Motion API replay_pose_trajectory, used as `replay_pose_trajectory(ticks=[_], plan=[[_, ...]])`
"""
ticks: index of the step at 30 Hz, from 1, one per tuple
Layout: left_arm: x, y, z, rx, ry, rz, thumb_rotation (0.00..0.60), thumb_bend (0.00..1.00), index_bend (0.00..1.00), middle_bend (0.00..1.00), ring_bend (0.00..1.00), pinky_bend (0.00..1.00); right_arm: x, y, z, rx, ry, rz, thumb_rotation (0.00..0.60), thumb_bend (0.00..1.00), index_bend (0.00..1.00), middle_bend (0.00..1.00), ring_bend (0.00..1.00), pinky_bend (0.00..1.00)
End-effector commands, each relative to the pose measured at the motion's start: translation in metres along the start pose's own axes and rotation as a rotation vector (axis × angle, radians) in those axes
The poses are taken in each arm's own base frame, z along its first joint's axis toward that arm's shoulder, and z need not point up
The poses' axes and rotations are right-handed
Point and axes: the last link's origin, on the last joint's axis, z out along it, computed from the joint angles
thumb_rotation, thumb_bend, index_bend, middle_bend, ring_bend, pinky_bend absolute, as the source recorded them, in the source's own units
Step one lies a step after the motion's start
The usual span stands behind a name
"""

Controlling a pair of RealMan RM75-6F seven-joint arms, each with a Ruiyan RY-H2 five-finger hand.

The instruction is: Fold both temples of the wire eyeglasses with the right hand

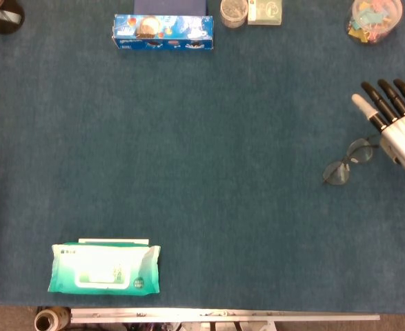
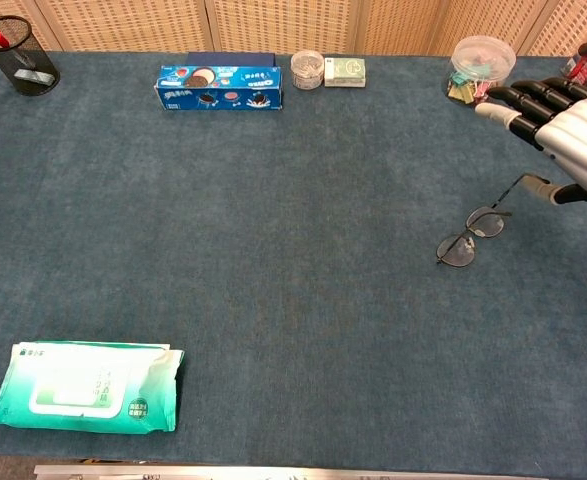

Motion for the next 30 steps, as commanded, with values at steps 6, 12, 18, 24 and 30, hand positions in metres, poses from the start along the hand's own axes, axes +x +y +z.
replay_pose_trajectory(ticks=[6, 12, 18, 24, 30], plan=[[0.001, 0.0, 0.0, -0.002, 0.003, -0.005, 0.6, 0.67, 0.49, 0.5, 0.54, 0.71, -0.003, -0.009, -0.001, 0.037, -0.038, 0.012, 0.6, 0.3, 0.0, 0.04, 0.0, 0.12], [0.002, -0.001, -0.001, -0.003, 0.006, -0.011, 0.6, 0.67, 0.49, 0.5, 0.54, 0.71, -0.004, -0.02, 0.001, 0.074, -0.046, 0.026, 0.6, 0.3, 0.0, 0.04, 0.0, 0.12], [0.003, -0.001, -0.001, -0.003, 0.007, -0.012, 0.6, 0.67, 0.49, 0.5, 0.54, 0.71, 0.006, -0.033, 0.003, 0.126, -0.017, 0.045, 0.6, 0.3, 0.0, 0.04, 0.0, 0.12], [0.003, -0.001, -0.001, -0.002, 0.008, -0.013, 0.6, 0.67, 0.49, 0.5, 0.54, 0.71, 0.029, -0.037, 0.0, 0.146, 0.045, 0.056, 0.6, 0.3, 0.0, 0.04, 0.0, 0.12], [0.003, 0.0, -0.002, -0.006, 0.009, -0.008, 0.6, 0.67, 0.49, 0.5, 0.54, 0.71, 0.056, -0.026, -0.004, 0.111, 0.131, 0.031, 0.6, 0.3, 0.0, 0.04, 0.0, 0.12]])
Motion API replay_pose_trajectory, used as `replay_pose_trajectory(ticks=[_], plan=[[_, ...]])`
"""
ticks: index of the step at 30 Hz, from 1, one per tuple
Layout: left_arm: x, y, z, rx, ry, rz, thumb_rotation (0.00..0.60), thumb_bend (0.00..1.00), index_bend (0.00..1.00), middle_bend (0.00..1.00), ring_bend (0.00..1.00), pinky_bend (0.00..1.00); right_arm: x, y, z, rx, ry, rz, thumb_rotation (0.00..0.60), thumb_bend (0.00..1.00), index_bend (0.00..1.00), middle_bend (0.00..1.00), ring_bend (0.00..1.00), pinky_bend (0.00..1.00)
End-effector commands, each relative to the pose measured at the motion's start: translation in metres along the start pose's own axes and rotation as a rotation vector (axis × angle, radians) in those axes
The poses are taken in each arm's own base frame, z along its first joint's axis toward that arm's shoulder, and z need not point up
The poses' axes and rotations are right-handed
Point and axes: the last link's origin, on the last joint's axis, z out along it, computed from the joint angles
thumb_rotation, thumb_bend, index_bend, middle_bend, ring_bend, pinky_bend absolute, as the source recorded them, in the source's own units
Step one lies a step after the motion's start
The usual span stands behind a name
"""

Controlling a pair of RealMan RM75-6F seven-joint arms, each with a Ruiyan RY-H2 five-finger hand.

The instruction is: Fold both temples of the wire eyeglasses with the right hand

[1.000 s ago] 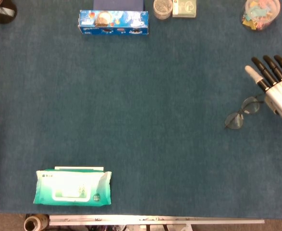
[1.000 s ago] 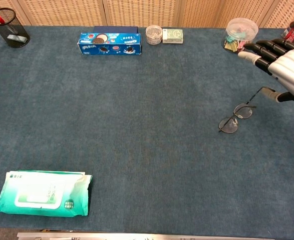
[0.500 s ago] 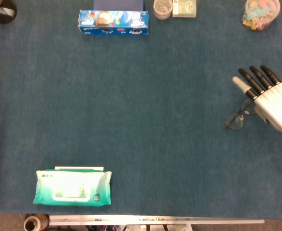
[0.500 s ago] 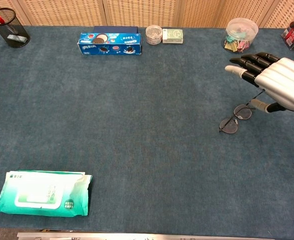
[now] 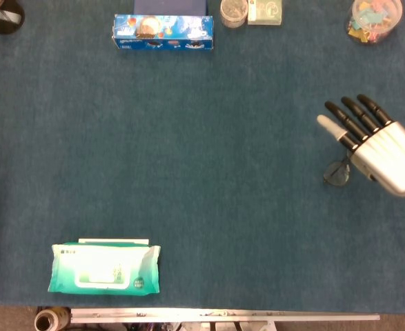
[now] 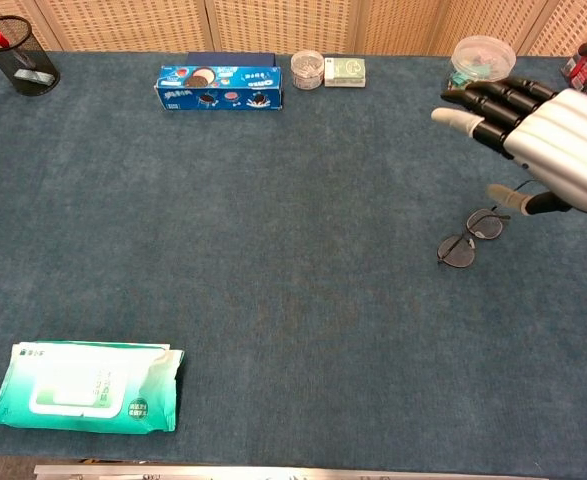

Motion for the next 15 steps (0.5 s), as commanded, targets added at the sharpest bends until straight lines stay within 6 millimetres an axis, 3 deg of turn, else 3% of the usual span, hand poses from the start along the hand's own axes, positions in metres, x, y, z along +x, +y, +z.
replay_pose_trajectory(ticks=[1, 6, 15], plan=[[0.0, 0.0, 0.0, 0.0, 0.0, 0.001, 0.6, 0.67, 0.49, 0.5, 0.54, 0.71, 0.015, 0.008, -0.002, -0.028, 0.045, -0.023, 0.6, 0.3, 0.0, 0.04, 0.0, 0.12], [-0.001, 0.001, 0.0, 0.002, -0.003, 0.006, 0.6, 0.67, 0.49, 0.5, 0.54, 0.71, 0.022, 0.026, -0.005, -0.092, 0.062, -0.057, 0.6, 0.3, 0.0, 0.05, 0.0, 0.12], [-0.002, 0.001, 0.001, 0.003, -0.005, 0.01, 0.6, 0.67, 0.49, 0.5, 0.54, 0.71, 0.005, 0.047, -0.005, -0.174, 0.016, -0.074, 0.6, 0.3, 0.0, 0.05, 0.0, 0.12]])
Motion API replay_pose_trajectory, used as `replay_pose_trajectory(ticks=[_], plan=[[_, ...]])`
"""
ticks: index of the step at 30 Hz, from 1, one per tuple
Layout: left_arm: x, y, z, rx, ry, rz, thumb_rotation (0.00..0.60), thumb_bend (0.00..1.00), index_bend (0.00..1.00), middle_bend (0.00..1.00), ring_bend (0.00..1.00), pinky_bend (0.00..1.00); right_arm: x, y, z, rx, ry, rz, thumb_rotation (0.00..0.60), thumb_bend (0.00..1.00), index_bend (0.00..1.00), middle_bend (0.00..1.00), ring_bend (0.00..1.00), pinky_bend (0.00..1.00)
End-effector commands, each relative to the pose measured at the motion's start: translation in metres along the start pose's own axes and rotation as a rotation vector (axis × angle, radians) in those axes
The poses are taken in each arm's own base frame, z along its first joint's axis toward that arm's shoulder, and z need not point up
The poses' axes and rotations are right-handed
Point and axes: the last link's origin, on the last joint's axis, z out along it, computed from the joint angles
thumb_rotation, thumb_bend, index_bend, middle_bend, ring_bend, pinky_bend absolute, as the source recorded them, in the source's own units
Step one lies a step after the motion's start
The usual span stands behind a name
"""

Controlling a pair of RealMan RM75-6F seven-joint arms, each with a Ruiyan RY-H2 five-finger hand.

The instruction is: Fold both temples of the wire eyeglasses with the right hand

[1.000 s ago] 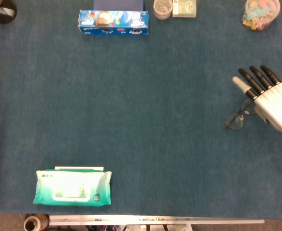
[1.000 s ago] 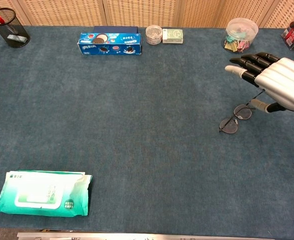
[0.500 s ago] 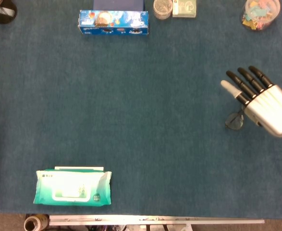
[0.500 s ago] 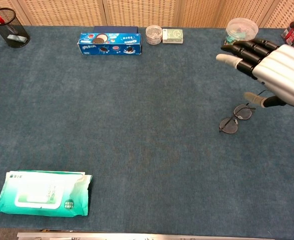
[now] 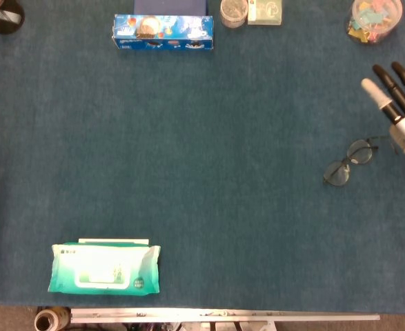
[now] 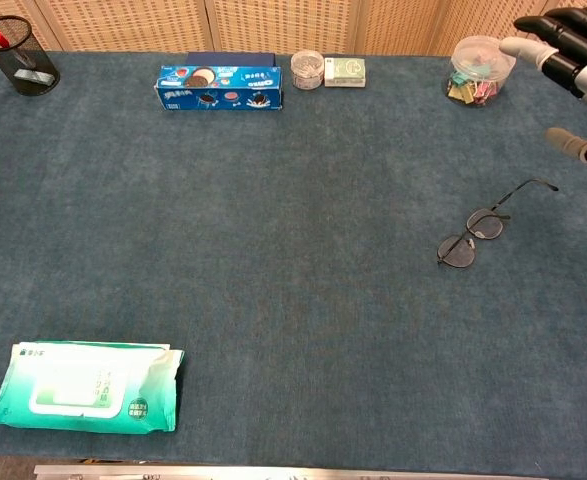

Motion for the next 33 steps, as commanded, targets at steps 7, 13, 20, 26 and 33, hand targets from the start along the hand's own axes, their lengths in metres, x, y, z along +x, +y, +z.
replay_pose_trajectory(ticks=[7, 13, 20, 26, 33], plan=[[0.001, -0.001, 0.0, 0.002, 0.001, -0.005, 0.6, 0.67, 0.49, 0.5, 0.54, 0.71, -0.019, 0.005, 0.006, -0.037, -0.04, 0.017, 0.6, 0.3, 0.0, 0.05, 0.0, 0.12], [0.001, -0.001, 0.0, 0.0, 0.0, -0.005, 0.6, 0.67, 0.49, 0.5, 0.54, 0.71, -0.028, 0.004, 0.005, -0.04, -0.063, 0.026, 0.6, 0.3, 0.0, 0.05, 0.0, 0.12], [0.0, -0.001, 0.0, 0.001, -0.002, -0.002, 0.6, 0.67, 0.49, 0.5, 0.54, 0.71, -0.034, 0.004, 0.0, -0.038, -0.085, 0.029, 0.6, 0.3, 0.0, 0.05, 0.0, 0.12], [0.0, -0.001, 0.0, 0.002, -0.003, -0.002, 0.6, 0.67, 0.49, 0.5, 0.54, 0.71, -0.04, 0.003, -0.001, -0.035, -0.104, 0.035, 0.6, 0.3, 0.0, 0.05, 0.0, 0.12], [0.001, -0.001, 0.0, 0.002, -0.001, -0.006, 0.6, 0.67, 0.49, 0.5, 0.54, 0.71, -0.047, -0.005, 0.002, -0.01, -0.12, 0.047, 0.6, 0.3, 0.0, 0.05, 0.0, 0.12]])
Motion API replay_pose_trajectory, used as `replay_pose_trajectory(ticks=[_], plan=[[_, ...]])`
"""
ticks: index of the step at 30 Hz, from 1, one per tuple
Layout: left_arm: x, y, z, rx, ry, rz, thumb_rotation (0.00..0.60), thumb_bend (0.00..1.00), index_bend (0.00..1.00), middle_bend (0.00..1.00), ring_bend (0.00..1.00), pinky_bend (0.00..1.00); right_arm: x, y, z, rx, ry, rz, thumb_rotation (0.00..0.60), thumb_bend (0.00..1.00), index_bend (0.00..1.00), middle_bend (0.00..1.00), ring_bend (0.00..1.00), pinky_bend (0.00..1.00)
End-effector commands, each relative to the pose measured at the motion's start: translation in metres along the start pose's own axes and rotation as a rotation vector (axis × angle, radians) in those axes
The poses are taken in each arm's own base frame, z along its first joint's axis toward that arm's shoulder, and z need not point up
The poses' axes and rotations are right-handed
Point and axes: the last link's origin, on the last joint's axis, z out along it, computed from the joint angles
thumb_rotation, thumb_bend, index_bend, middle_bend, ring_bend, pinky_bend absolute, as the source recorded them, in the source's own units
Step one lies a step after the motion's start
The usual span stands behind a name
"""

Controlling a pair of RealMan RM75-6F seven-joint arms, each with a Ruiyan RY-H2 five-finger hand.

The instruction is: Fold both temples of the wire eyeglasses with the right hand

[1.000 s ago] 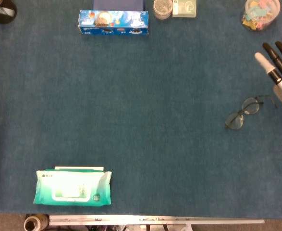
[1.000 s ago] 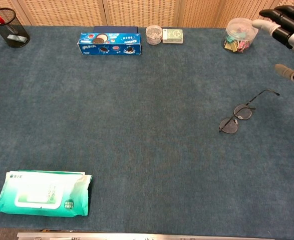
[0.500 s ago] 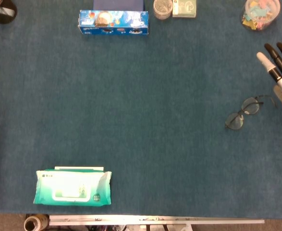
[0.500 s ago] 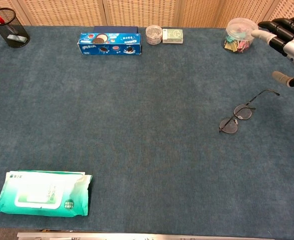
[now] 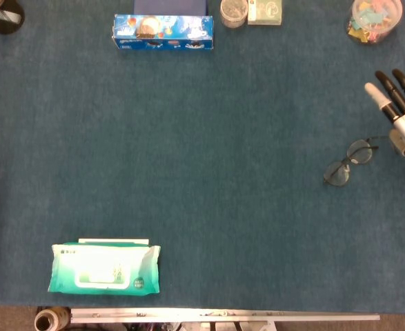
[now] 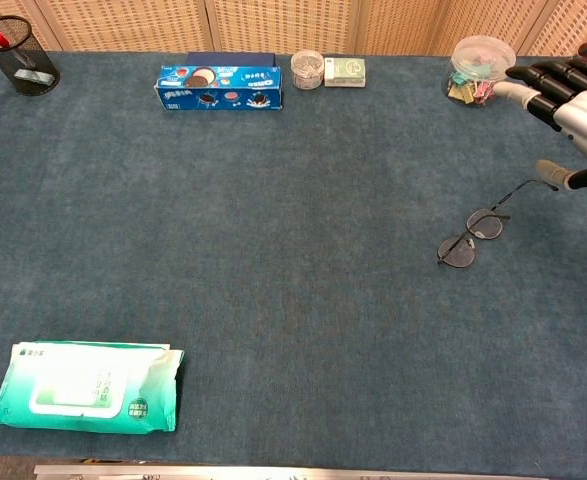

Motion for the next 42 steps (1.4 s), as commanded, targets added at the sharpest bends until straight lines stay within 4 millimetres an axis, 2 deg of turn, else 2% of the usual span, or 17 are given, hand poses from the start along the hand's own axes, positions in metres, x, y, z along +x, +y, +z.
replay_pose_trajectory(ticks=[1, 20, 32, 42], plan=[[0.0, 0.0, 0.0, 0.0, 0.0, -0.001, 0.6, 0.67, 0.49, 0.5, 0.54, 0.71, -0.002, -0.004, 0.002, 0.014, -0.005, 0.002, 0.6, 0.3, 0.0, 0.05, 0.0, 0.12], [0.002, -0.001, -0.001, -0.002, 0.006, -0.007, 0.6, 0.68, 0.49, 0.5, 0.54, 0.71, -0.019, -0.029, 0.006, 0.088, -0.058, 0.015, 0.6, 0.3, 0.0, 0.05, 0.0, 0.12], [0.003, -0.001, -0.002, -0.003, 0.01, -0.009, 0.6, 0.67, 0.49, 0.5, 0.54, 0.71, -0.039, -0.033, 0.0, 0.108, -0.129, 0.001, 0.6, 0.3, 0.0, 0.05, 0.0, 0.12], [0.003, -0.001, -0.002, -0.001, 0.009, -0.009, 0.6, 0.67, 0.49, 0.5, 0.54, 0.71, -0.05, -0.041, 0.003, 0.126, -0.158, 0.005, 0.6, 0.3, 0.0, 0.05, 0.0, 0.12]])
